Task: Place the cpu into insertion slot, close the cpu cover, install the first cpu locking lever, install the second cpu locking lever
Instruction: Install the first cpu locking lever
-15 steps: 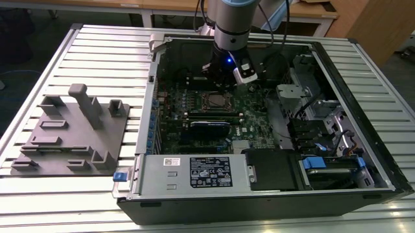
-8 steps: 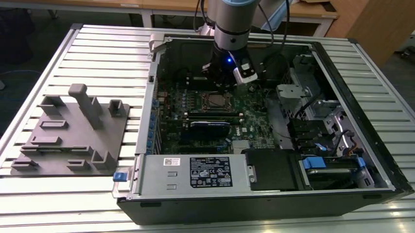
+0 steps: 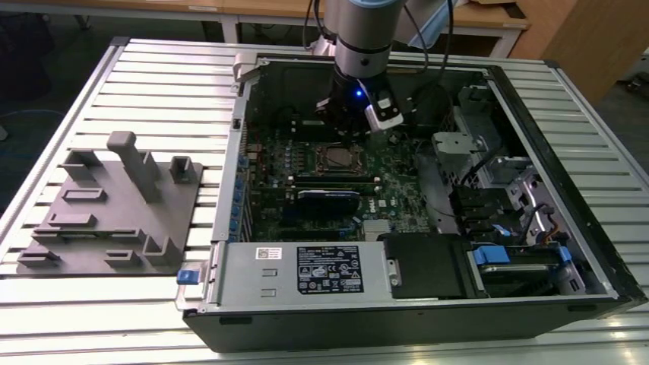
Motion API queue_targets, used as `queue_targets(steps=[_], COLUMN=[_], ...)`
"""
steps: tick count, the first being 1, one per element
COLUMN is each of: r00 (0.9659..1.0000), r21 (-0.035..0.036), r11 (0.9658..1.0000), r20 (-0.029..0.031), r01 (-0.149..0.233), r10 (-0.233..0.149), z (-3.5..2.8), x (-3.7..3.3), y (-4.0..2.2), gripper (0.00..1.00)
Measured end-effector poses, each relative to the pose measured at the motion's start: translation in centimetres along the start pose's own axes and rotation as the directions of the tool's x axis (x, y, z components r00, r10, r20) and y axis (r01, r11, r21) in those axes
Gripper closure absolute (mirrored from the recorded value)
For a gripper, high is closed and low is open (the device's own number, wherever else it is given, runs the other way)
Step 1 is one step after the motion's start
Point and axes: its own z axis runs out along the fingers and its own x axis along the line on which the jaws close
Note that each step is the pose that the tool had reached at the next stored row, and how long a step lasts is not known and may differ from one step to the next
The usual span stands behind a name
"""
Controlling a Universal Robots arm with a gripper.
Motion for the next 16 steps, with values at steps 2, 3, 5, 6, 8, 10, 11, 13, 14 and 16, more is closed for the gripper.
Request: queue_targets(steps=[2, 3, 5, 6, 8, 10, 11, 13, 14, 16], r00=[1.0000, 1.0000, 1.0000, 1.0000, 1.0000, 1.0000, 1.0000, 1.0000, 1.0000, 1.0000], r21=[0.0045, 0.0078, 0.0135, 0.0163, 0.0217, 0.0280, 0.0299, 0.0302, 0.0300, 0.0296], r11=[1.0000, 1.0000, 0.9999, 0.9999, 0.9998, 0.9996, 0.9996, 0.9995, 0.9995, 0.9996], r20=[0.0003, 0.0004, 0.0009, 0.0011, 0.0014, 0.0018, 0.0019, 0.0019, 0.0020, 0.0022], r01=[0.000, 0.000, 0.000, 0.001, 0.001, 0.001, 0.001, 0.001, 0.001, 0.001], r10=[0.000, 0.000, 0.000, -0.001, -0.001, -0.001, -0.001, -0.001, -0.001, -0.001], z=[0.01, 0.01, 0.03, 0.04, 0.07, 0.09, 0.10, 0.11, 0.12, 0.11], x=[0.00, 0.00, -0.01, -0.02, -0.03, -0.04, -0.04, -0.04, -0.04, -0.04], y=[0.00, 0.00, 0.00, -0.01, -0.01, -0.01, -0.01, -0.02, -0.02, -0.01], gripper=[0.90, 0.90, 0.90, 0.90, 0.90, 0.90, 0.90, 0.90, 0.90, 0.90])
